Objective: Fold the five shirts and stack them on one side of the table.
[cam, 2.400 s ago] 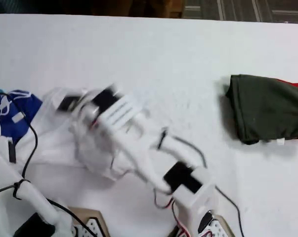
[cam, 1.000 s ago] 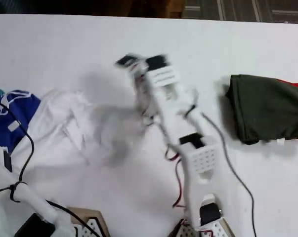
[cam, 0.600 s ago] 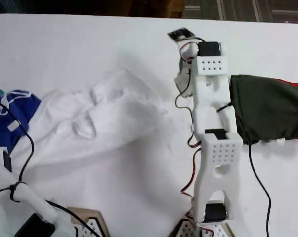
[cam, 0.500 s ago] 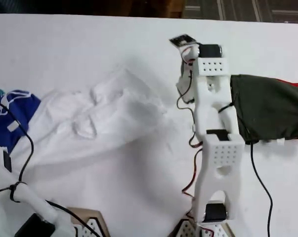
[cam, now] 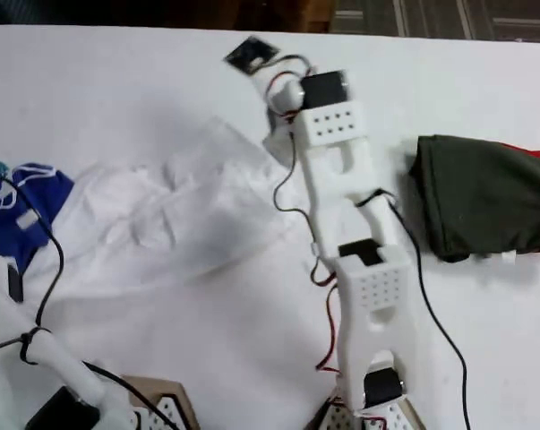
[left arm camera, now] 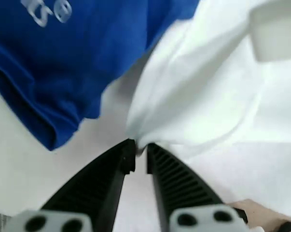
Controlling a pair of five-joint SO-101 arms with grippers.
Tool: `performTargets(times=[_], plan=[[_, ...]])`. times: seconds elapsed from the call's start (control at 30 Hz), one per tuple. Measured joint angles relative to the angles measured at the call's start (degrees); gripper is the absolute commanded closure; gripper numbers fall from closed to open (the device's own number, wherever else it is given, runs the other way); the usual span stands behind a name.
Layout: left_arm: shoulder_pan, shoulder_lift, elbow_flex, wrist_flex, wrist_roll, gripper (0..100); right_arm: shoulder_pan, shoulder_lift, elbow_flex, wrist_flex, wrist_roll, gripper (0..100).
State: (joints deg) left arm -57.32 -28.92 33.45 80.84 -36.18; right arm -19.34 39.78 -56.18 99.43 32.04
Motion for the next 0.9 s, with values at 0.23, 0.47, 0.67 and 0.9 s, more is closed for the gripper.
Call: performTargets(times=[0.23,0.47,0.67,0.9], plan=[[6.86,0.0,-21.89,9.14,6.68,75,0.44,7.21,-1.23,0.7,0.0,97.6],[31.38,-0.09,-24.0,8.26,12.04,75,6.86,4.57,-1.23,0.7,0.09,97.7],[47.47,3.43,-9.23,-9.23,12.66,76,15.65,-2.73,-1.23,0.7,0.35,97.8],[46.68,20.4,-10.29,-18.81,12.66,76,26.29,-14.51,7.74,0.79,0.35,97.8]])
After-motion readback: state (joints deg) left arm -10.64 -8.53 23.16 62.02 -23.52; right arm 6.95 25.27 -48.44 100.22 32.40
